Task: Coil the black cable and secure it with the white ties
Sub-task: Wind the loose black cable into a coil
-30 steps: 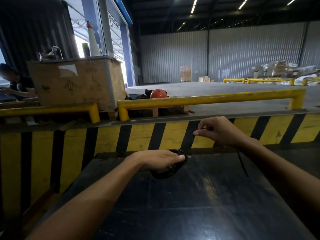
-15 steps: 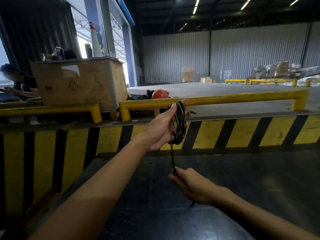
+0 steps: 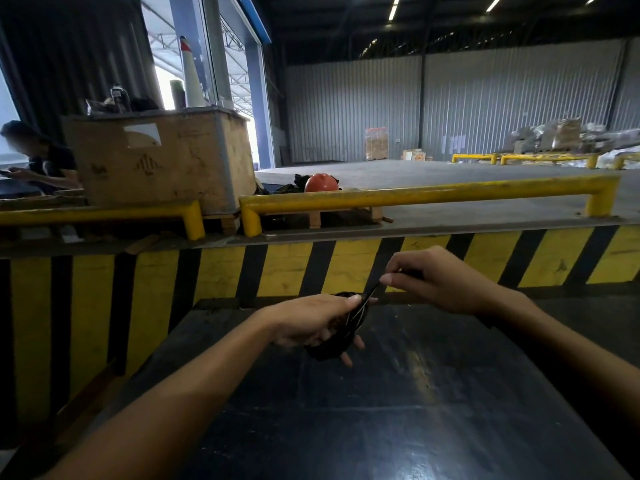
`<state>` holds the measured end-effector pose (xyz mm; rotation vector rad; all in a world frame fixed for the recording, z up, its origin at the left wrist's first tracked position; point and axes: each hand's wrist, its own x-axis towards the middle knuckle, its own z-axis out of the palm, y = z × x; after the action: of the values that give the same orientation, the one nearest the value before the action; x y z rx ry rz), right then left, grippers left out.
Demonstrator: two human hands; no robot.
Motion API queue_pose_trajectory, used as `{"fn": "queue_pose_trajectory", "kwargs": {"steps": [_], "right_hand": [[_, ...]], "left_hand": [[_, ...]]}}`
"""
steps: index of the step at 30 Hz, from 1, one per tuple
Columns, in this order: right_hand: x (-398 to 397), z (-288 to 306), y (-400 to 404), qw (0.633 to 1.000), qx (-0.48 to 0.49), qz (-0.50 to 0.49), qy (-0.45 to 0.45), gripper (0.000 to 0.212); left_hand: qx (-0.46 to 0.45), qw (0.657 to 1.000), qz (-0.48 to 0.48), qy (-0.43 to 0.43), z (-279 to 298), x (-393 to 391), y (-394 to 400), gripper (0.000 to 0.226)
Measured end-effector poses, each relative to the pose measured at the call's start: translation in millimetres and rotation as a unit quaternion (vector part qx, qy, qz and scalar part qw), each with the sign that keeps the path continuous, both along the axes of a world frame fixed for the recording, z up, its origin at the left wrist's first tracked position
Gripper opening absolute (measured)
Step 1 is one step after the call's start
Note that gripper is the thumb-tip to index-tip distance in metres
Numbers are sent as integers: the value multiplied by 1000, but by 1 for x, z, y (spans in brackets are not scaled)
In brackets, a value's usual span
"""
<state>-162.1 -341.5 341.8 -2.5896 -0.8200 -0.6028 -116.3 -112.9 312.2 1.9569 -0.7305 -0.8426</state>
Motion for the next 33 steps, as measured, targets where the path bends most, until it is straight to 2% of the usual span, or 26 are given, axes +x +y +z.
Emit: {"fn": "queue_pose_trajectory", "kwargs": {"steps": [2,4,6,9,11,14,16,18,19,25,29,30,33], "right_hand": [[4,-3,-5,999,42,-10,-7,43],[9,-13,-5,994,108,-8,7,35],[12,-29,-1,983,176,4,42,26],[12,-54,16,960,245,58,124,26],[9,-64,30,923,335,94,164,28],[7,-72,49,829,501,105,226,32],[8,-75,61,771,580,88,249,31],[9,-73,69,738,628,61,240,32],[8,-72,72,734,640,42,225,31],[2,-72,92,762,631,-79,119,36],[-2,-73,102,799,589,-71,97,63],[-4,-74,102,817,568,-61,83,61],[-10,-76,98,887,456,-63,37,19]], "left_hand": [[-71,992,-47,94,5,-5,-2,42],[-136,971,-93,175,10,-9,-3,43],[-200,947,-120,223,13,-10,-5,45],[-280,913,-133,265,15,-13,-6,50],[-329,899,-118,265,14,-14,-7,51],[-407,879,-26,248,13,-15,-11,53],[-454,853,48,252,12,-17,-15,54],[-481,833,112,247,10,-17,-21,59],[-487,827,144,242,8,-17,-23,62],[-484,776,345,211,-10,-17,-35,64],[-464,745,440,189,-18,-15,-42,60],[-456,742,455,184,-20,-15,-42,59],[-434,750,464,182,-27,-16,-38,55]]}}
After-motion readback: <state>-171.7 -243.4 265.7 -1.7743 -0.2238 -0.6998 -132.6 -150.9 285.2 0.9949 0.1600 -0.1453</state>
